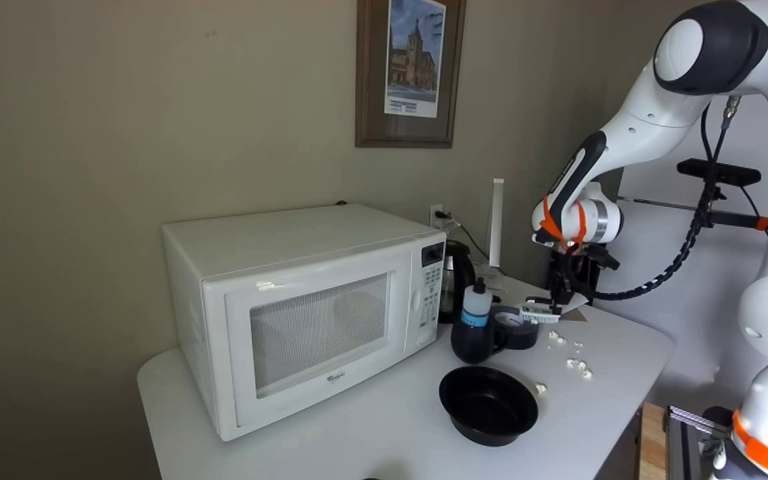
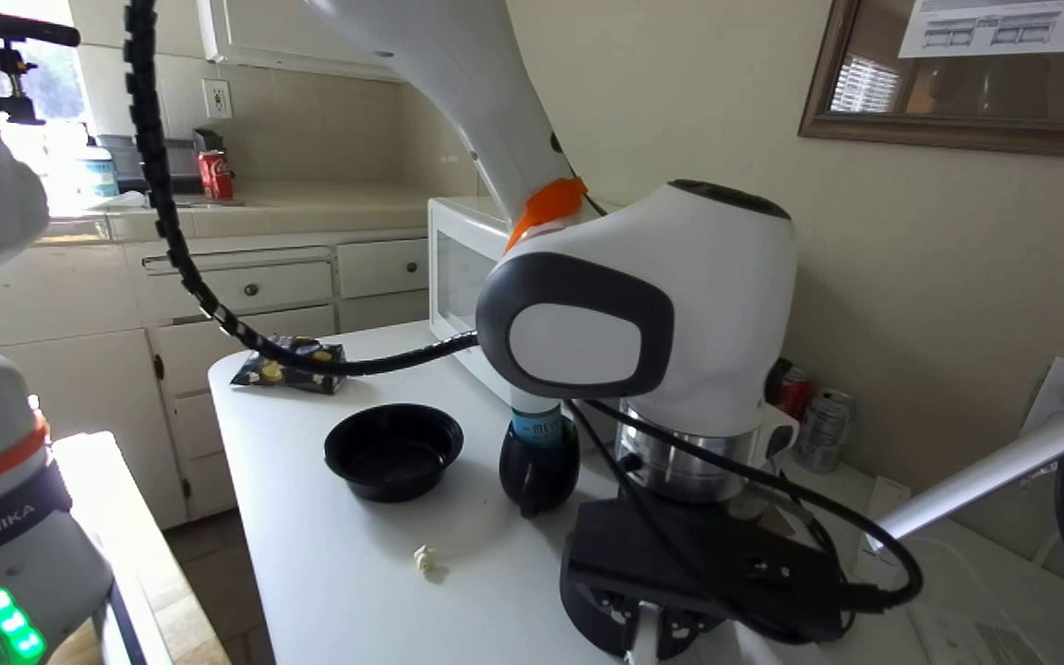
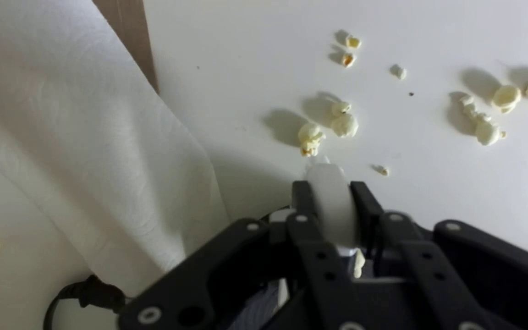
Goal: Use the white brush to sweep the white particles to the left
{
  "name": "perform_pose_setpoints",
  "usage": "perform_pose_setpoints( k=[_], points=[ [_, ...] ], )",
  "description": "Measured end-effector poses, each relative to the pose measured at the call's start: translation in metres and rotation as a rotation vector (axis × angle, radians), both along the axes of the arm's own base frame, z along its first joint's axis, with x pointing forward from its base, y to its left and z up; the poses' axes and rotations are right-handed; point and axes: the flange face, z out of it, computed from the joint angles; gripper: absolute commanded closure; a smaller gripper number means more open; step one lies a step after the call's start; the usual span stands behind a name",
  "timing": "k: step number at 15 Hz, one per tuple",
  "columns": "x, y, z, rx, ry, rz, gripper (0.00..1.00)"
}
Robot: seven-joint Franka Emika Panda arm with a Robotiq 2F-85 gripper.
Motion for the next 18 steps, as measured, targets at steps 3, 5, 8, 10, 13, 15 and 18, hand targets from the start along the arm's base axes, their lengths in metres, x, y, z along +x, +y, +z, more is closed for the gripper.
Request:
perform_pose_setpoints(
  k=[3, 5, 8, 10, 13, 15, 18],
  points=[
    [-0.009, 0.016, -0.015, -0.027, -0.001, 0.066, 0.94],
    [-0.015, 0.022, -0.016, -0.049, -0.023, 0.102, 0.94],
    [-0.029, 0.034, -0.014, -0.013, -0.068, 0.124, 0.94],
    [-0.046, 0.040, -0.009, 0.034, -0.080, 0.140, 0.94],
    [-0.078, 0.040, 0.000, 0.093, -0.053, 0.150, 0.94],
    [-0.096, 0.031, 0.012, 0.093, -0.064, 0.132, 0.94],
    [-0.112, 0.000, 0.048, 0.028, -0.113, 0.066, 0.94]
  ],
)
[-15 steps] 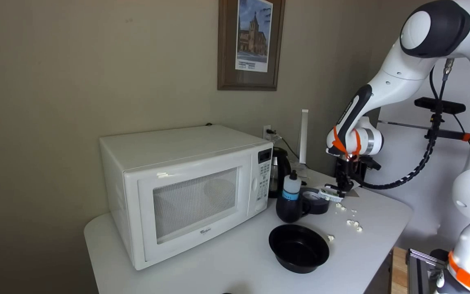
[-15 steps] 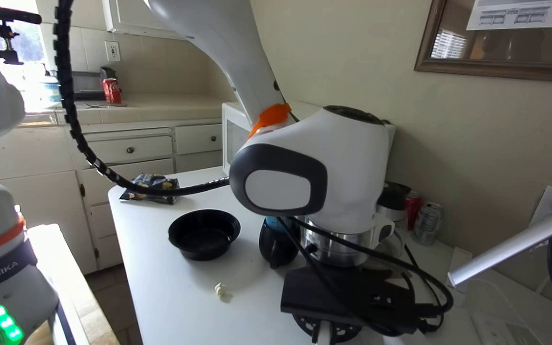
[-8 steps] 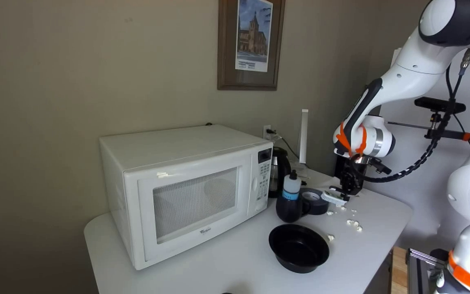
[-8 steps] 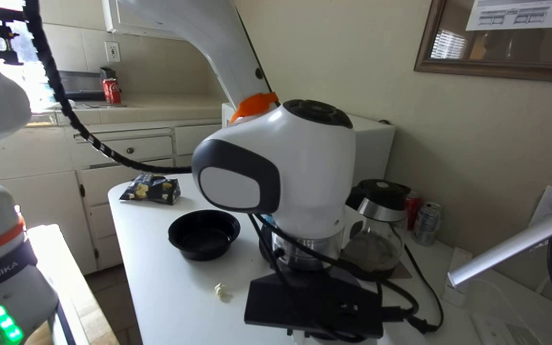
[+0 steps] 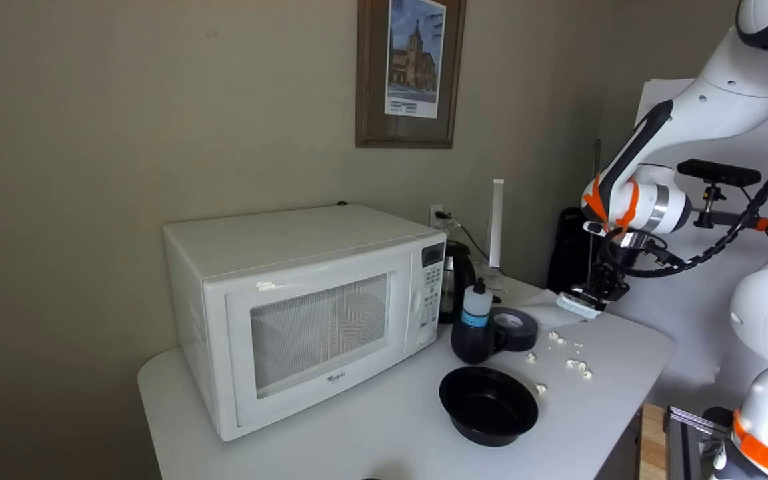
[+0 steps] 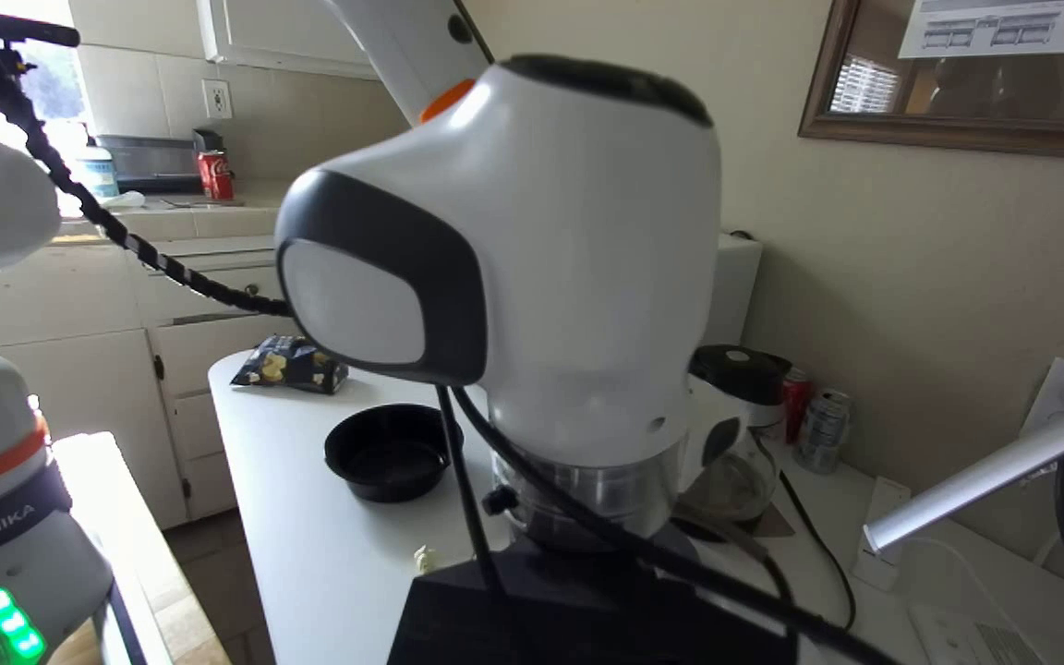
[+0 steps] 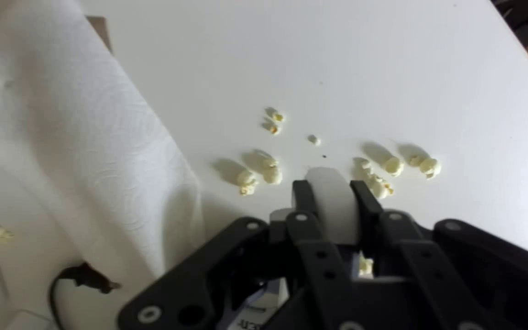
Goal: Use the white brush to sweep the white particles to the left
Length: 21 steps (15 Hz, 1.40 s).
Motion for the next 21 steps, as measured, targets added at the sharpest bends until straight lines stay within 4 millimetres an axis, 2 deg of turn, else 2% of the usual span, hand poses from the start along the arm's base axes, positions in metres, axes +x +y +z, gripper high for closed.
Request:
perform_pose_setpoints(
  k=[3, 5, 8, 12, 13, 16, 17, 21],
  points=[
    [0.004, -0.031, 0.026, -0.058, -0.032, -0.064, 0.94],
    [0.014, -0.046, 0.027, -0.069, -0.027, -0.106, 0.94],
    [0.027, -0.062, 0.003, -0.054, 0.014, -0.170, 0.94],
    [0.035, -0.069, -0.041, 0.000, 0.081, -0.267, 0.94],
    [0.036, -0.070, -0.050, 0.020, 0.096, -0.289, 0.75],
    [0.036, -0.071, -0.063, 0.060, 0.116, -0.325, 0.75],
    [0.036, -0.072, -0.063, 0.062, 0.115, -0.329, 0.94],
    [0.038, -0.073, -0.062, 0.049, 0.113, -0.327, 0.94]
  ],
)
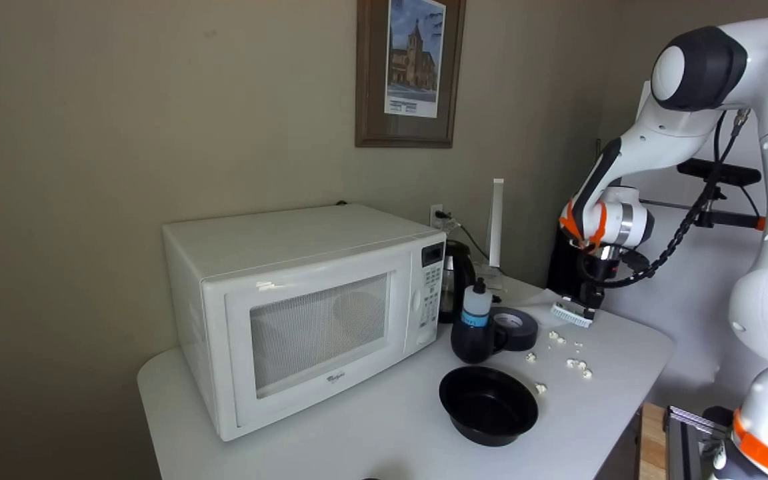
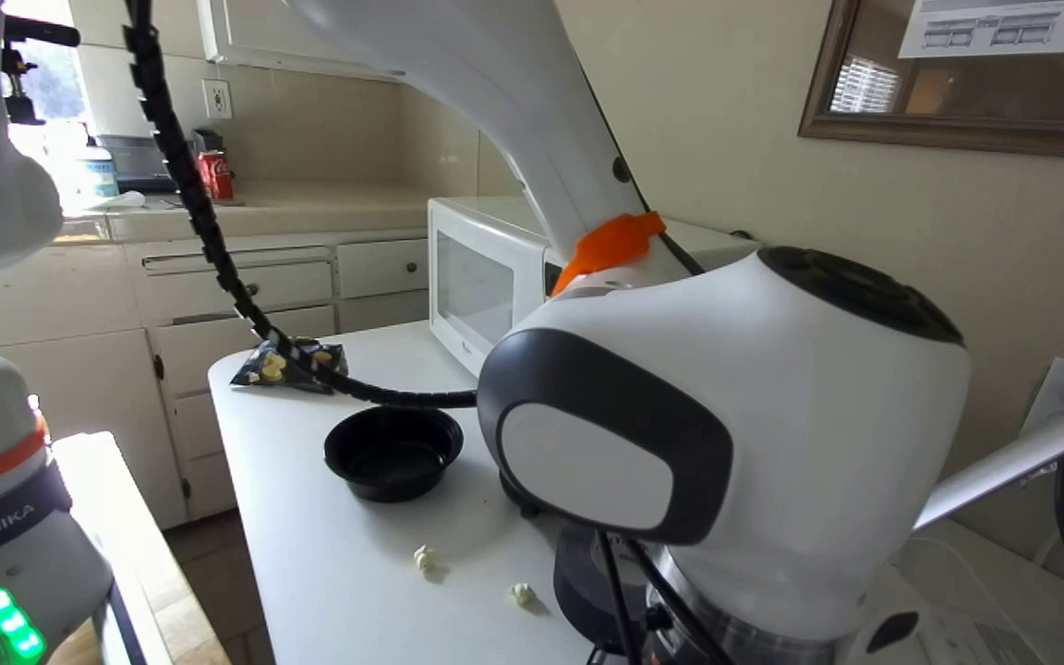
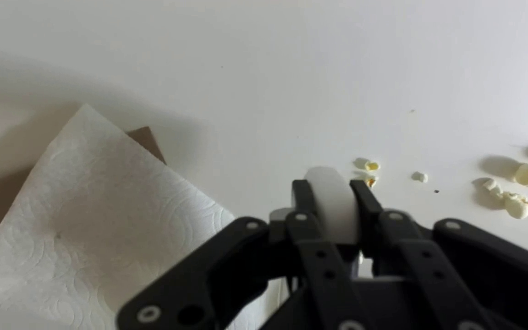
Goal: Use the white brush to sweep the white particles to the left
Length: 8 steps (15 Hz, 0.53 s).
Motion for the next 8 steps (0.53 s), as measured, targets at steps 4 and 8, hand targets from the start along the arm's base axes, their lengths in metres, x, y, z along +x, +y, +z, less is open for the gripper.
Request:
perform_pose_setpoints(
  k=[4, 8],
  points=[
    [0.001, 0.007, -0.008, -0.044, 0.000, 0.005, 0.94],
    [-0.004, 0.023, -0.023, -0.088, 0.016, 0.028, 0.94]
  ],
)
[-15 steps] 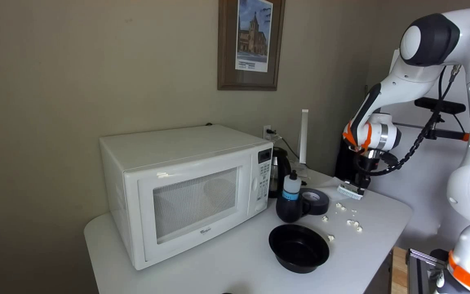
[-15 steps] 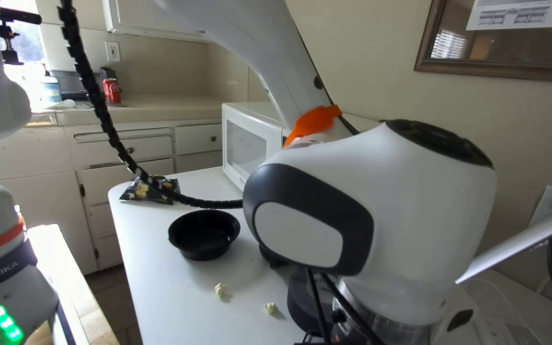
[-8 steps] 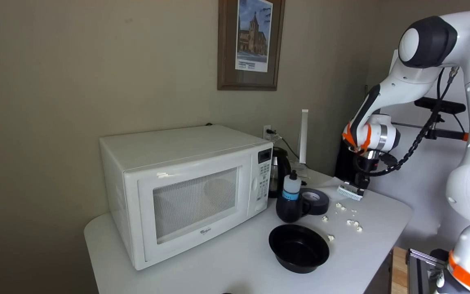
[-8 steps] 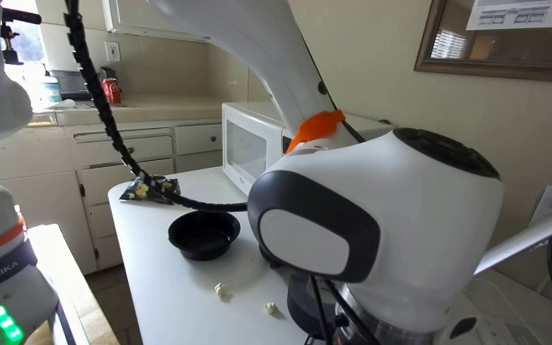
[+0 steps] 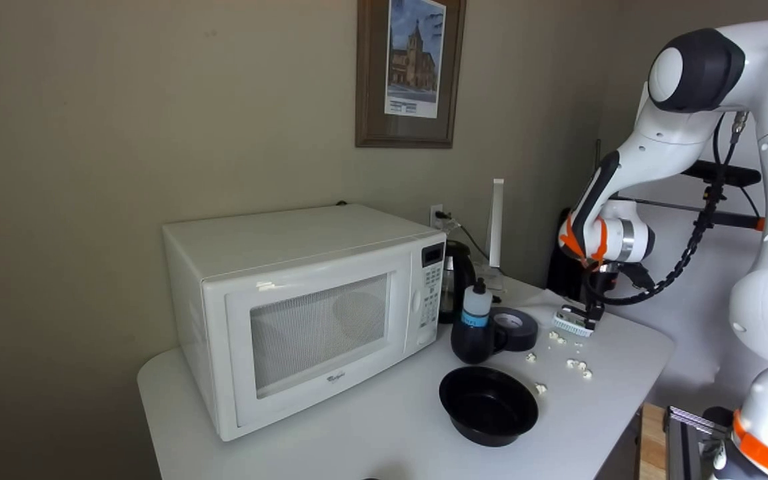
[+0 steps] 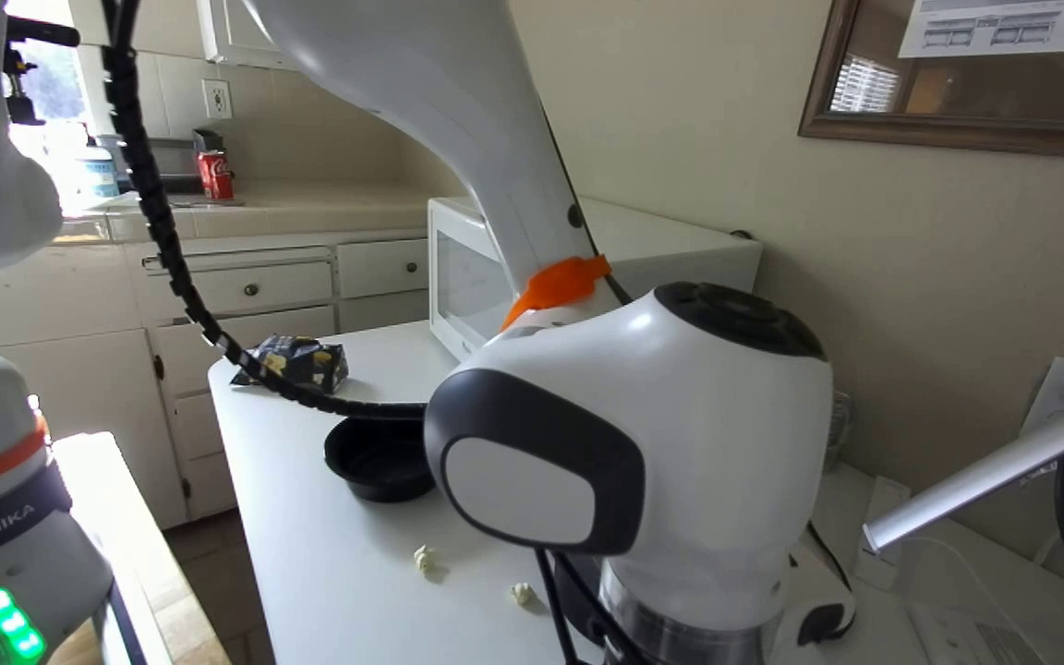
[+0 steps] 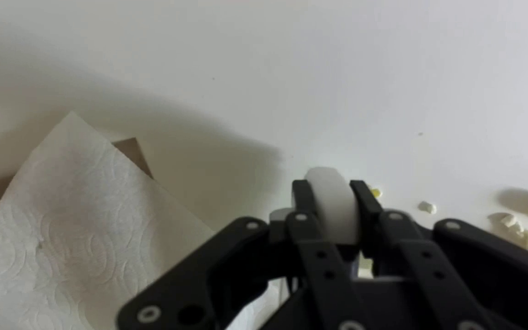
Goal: Use the white brush to sweep the white particles to the left
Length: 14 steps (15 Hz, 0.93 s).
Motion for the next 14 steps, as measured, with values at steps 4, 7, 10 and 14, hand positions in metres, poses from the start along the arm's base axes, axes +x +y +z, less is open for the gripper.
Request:
perform_pose_setpoints(
  k=[4, 7, 10, 14],
  points=[
    [-0.002, 0.013, -0.010, -0.034, 0.009, 0.014, 0.94],
    [0.000, 0.021, -0.014, -0.046, 0.023, 0.032, 0.94],
    [0.004, 0.030, -0.016, -0.056, 0.052, 0.072, 0.94],
    [0.003, 0.049, -0.017, -0.066, 0.111, 0.146, 0.94]
  ],
)
